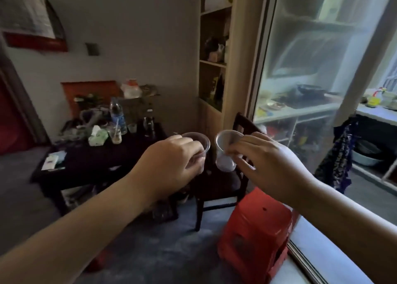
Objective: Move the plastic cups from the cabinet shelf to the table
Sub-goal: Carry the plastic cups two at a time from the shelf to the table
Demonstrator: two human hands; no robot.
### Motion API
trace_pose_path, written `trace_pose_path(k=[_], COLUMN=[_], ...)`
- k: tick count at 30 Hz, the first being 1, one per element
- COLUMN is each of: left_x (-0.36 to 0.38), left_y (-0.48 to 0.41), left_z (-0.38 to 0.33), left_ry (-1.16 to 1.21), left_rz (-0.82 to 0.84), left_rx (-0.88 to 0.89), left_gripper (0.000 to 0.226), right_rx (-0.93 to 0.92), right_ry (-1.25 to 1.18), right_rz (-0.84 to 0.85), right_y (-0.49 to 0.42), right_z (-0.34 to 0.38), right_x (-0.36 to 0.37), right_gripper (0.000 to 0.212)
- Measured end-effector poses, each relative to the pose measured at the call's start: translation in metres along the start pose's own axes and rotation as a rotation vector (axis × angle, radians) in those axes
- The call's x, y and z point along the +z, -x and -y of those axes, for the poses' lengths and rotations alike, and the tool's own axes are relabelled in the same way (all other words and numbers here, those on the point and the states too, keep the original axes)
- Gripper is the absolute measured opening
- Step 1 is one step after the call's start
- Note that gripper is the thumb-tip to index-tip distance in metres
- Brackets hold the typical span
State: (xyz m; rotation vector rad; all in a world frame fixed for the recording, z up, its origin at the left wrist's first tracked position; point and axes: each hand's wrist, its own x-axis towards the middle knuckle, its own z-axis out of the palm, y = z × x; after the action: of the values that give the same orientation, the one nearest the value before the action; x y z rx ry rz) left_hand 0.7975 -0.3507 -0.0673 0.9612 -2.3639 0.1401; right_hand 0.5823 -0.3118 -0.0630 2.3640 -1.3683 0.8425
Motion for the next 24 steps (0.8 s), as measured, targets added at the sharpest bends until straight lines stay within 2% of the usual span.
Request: trace_pose_path(k=[5, 10, 15, 20, 24], left_x=[-0.004, 0.014, 0.045, 0.084, 0.117], left_y=[0.014, 0.006, -0.037, -0.102, -0.143], left_z=[0.056, 0.104, 0.15, 0.198, 0.236], left_ry=[-0.072, -0.106, -0.14, -0.148, -0.168], left_rz=[0.02, 0.067, 0.098, 0.129, 0.148], left_rx=[-0.086, -0.196, -0.275, -0.277, -0.291], left_gripper=[0.017, 0.024, 0.019, 0.018, 0.022], right_rx=[-0.089, -0.246, -0.325, -0.278, -0.313], right_ry=[-0.129, -0.135, -0.095, -0.196, -0.191], right_rz=[0.051, 0.102, 0.118, 0.203, 0.266], right_y=[-0.052, -0.098, -0.142, -0.184, -0.217], right_z=[0.005, -0.013, -0.058, -0.116, -0.159], right_x=[0.053, 0.106, 0.153, 0.195, 0.229], right_gripper=[0.015, 0.022, 0.027, 0.027, 0.035])
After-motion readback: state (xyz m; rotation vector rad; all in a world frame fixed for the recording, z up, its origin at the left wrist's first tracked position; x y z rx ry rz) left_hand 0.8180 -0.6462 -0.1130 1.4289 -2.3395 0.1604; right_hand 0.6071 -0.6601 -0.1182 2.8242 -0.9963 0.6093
